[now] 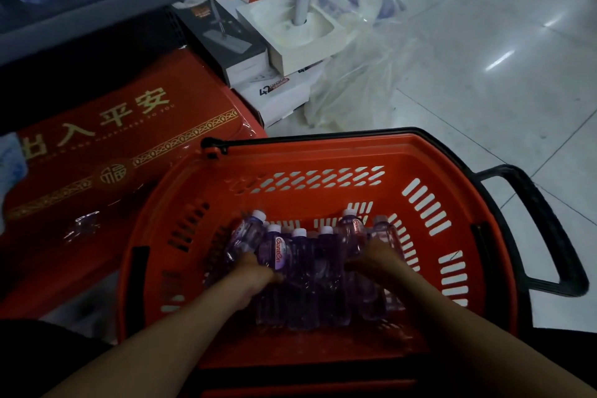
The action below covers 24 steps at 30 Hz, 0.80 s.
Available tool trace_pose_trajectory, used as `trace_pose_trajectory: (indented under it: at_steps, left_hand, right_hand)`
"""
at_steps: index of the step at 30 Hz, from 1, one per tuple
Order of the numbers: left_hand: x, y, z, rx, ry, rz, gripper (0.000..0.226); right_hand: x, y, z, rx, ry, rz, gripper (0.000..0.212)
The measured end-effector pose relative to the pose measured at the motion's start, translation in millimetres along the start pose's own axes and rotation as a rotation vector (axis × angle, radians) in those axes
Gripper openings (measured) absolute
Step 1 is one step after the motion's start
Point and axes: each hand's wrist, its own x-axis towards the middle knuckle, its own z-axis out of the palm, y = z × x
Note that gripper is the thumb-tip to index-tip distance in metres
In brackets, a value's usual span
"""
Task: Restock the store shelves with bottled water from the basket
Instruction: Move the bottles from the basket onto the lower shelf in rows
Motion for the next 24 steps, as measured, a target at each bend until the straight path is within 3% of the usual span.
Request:
trace_pose_trajectory:
  at_steps: [5, 9, 12, 15, 20, 24]
  left_hand:
    - [-7, 1, -10, -0.097, -0.065, 0.003, 0.03]
    - [-12, 16, -13, -0.24, -0.145, 0.033, 0.025]
    - [-22, 35, -8, -0.303, -0.23, 0.087, 0.027]
    - [-27, 50, -8, -0.307, -0.22, 0.182, 0.036]
    - [-41, 62, -18, -0.313, -0.233, 0.315, 0.05]
    - [-58, 75, -37, -0.333, -0.224, 0.428, 0.051]
  right_hand:
    - [-10, -3, -13, 0.278, -0.031, 0.106, 0.027]
    - [-22, -14, -20, 0.426, -0.159, 0.068, 0.045]
    - [-34, -28, -17, 0.46, -0.257, -0.041, 0.045]
    - [-46, -41, -17, 0.486, -0.158, -0.2, 0.028]
    - [-55, -58, -28, 0.539, -0.094, -0.4, 0.049]
    - [-69, -82, -43, 0.543, -0.14, -0.484, 0.044]
